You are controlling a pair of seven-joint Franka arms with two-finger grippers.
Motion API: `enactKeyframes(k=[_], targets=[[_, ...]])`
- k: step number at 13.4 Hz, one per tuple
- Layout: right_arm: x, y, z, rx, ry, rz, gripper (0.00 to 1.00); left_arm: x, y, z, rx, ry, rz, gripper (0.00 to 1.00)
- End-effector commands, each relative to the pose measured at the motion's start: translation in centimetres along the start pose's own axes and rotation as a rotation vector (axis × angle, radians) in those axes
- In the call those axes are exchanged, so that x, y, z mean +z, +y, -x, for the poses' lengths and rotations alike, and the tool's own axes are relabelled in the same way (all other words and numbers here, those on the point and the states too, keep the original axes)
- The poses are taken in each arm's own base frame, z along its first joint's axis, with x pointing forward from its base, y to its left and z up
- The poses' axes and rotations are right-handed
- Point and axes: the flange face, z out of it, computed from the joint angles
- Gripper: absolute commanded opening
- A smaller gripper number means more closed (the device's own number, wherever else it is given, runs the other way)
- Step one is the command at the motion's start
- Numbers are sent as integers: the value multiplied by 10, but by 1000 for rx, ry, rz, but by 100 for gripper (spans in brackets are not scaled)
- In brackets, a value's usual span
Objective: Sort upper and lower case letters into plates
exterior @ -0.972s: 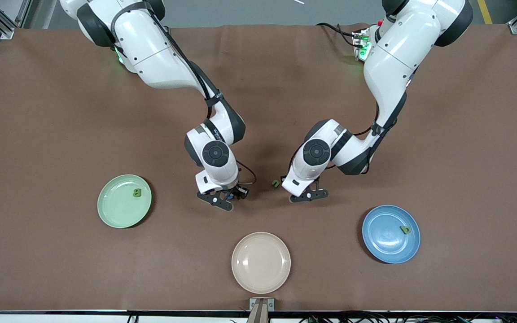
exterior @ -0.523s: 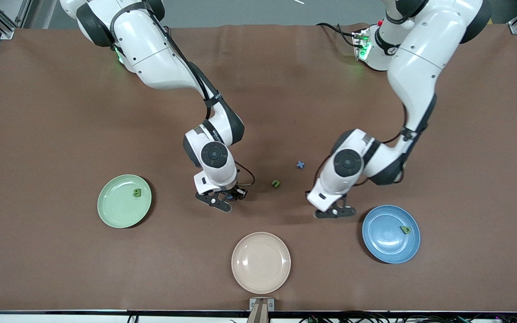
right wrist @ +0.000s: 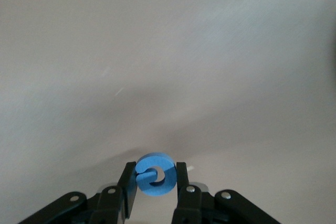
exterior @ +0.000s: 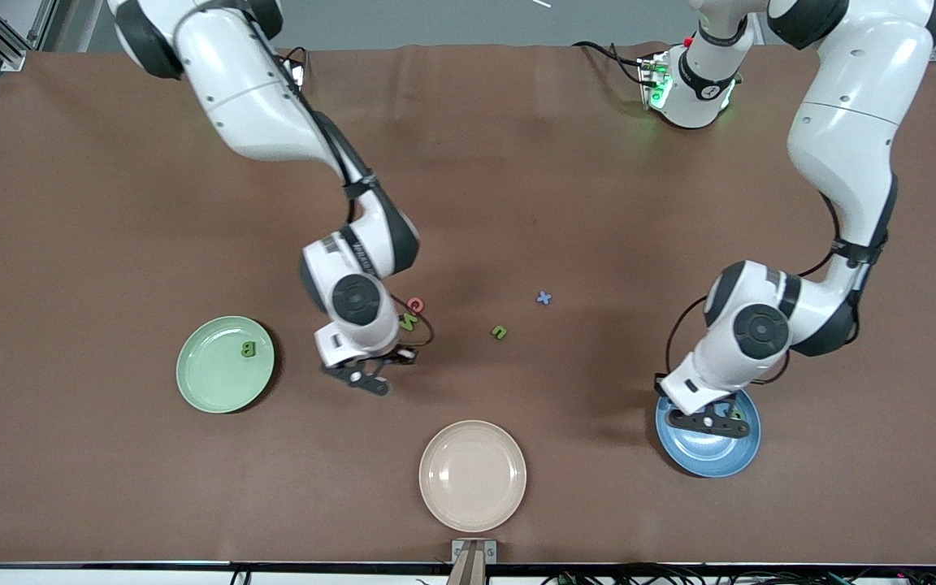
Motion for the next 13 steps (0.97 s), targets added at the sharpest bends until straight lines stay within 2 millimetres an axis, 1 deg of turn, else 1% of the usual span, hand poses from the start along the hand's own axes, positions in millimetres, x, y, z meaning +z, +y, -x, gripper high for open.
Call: enactKeyframes(k=[1,2,3,4,5,6,7,8,9,10,11,12,13], targets=[[-32,113,-38,-120,-52,-11,0,-2,-9,0,53,11,-12,4],[-24,149,-51,-168,-63,-12,0,0,-10,0,53,21,-9,8],[-14,183,-64,-205,-62,-19,0,3,-19,1,41,21,-10,16],[-1,216,-75,-238,-58,-26,0,7,-31,3,24,15,-11,34],[12,241,-80,-274,-51,-32,0,8,-34,4,20,13,-11,62],[25,262,-83,-296,-46,-35,0,7,-36,5,15,12,-10,99],[40,279,-80,-315,-50,-35,0,4,-36,7,11,10,-13,100],[49,290,-73,-321,-42,-39,0,-3,-29,6,4,10,-10,100],[56,294,-65,-323,-37,-39,0,-13,-25,8,-11,-1,-16,100],[61,296,-61,-321,-40,-39,1,-22,-12,11,-33,-13,-14,100],[62,297,-61,-321,-43,-37,3,-26,2,16,-59,-37,-9,100],[62,297,-61,-321,-46,-36,26,-28,18,22,-89,-53,-2,100],[60,296,-62,-321,-45,-36,91,-32,38,29,-121,-60,8,100]])
